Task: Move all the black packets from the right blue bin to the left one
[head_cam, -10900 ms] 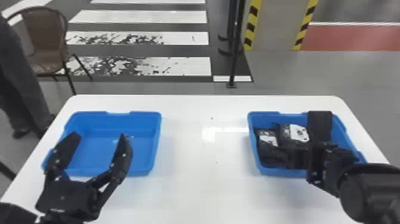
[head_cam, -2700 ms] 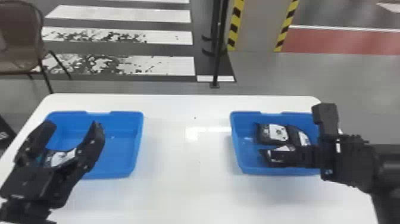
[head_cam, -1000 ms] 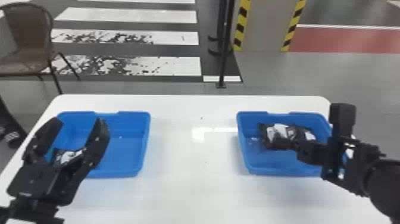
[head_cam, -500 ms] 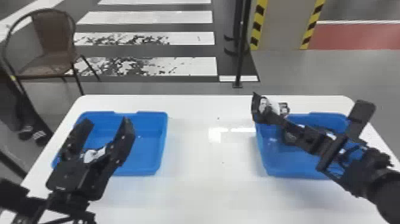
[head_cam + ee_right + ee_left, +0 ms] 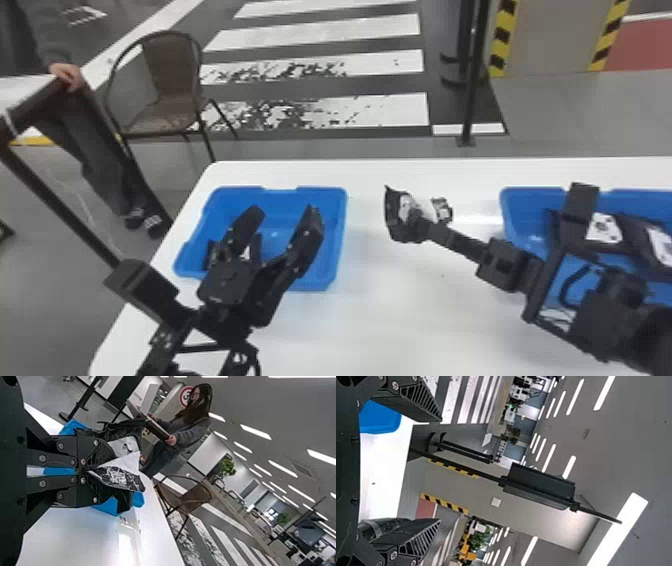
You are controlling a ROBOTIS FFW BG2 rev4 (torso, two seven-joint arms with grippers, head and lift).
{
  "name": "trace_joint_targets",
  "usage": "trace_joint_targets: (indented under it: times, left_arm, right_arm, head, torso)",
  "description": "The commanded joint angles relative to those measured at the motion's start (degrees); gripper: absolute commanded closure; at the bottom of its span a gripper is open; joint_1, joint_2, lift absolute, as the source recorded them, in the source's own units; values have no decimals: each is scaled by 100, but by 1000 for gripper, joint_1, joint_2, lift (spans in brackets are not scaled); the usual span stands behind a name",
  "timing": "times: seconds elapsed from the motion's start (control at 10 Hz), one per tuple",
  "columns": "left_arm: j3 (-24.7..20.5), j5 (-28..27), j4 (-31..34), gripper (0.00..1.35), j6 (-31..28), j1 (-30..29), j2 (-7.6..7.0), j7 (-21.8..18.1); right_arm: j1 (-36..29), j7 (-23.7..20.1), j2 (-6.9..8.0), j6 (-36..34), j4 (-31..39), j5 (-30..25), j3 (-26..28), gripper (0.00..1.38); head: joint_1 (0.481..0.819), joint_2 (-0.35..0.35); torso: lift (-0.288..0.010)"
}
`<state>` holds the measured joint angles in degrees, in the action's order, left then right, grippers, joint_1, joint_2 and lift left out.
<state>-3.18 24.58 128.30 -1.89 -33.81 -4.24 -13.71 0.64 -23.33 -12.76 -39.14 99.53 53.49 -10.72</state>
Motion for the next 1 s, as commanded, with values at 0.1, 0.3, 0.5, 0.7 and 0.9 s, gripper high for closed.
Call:
trace_joint_targets:
  times: [0.1, 0.3, 0.5, 0.7, 0.9]
  left_arm:
    - [67, -25, 30, 140, -443, 63, -50, -9]
    - [101, -13, 30, 140, -612, 91, -68, -18]
    - [193, -2, 30, 140, -823, 175, -112, -97]
    - [261, 10, 30, 140, -1062, 245, -147, -149]
    - [227, 10, 30, 140, -1161, 245, -138, -176]
  right_arm:
    - [119, 3, -52, 75, -32, 101, -528, 1099]
    - [218, 30, -78, 103, -74, 226, -791, 1099]
    - [358, 47, -96, 188, -116, 341, -1042, 1099]
    - [400, 47, -104, 230, -116, 455, -1213, 1099]
    - [443, 56, -122, 230, -145, 546, -1419, 1099]
  head:
    - [695, 244]
    - [695, 268]
    - [695, 285]
    - [695, 287]
    - [695, 293]
  torso:
    - [-140]
    - [-140]
    - [-140]
    - [-140]
    - [-140]
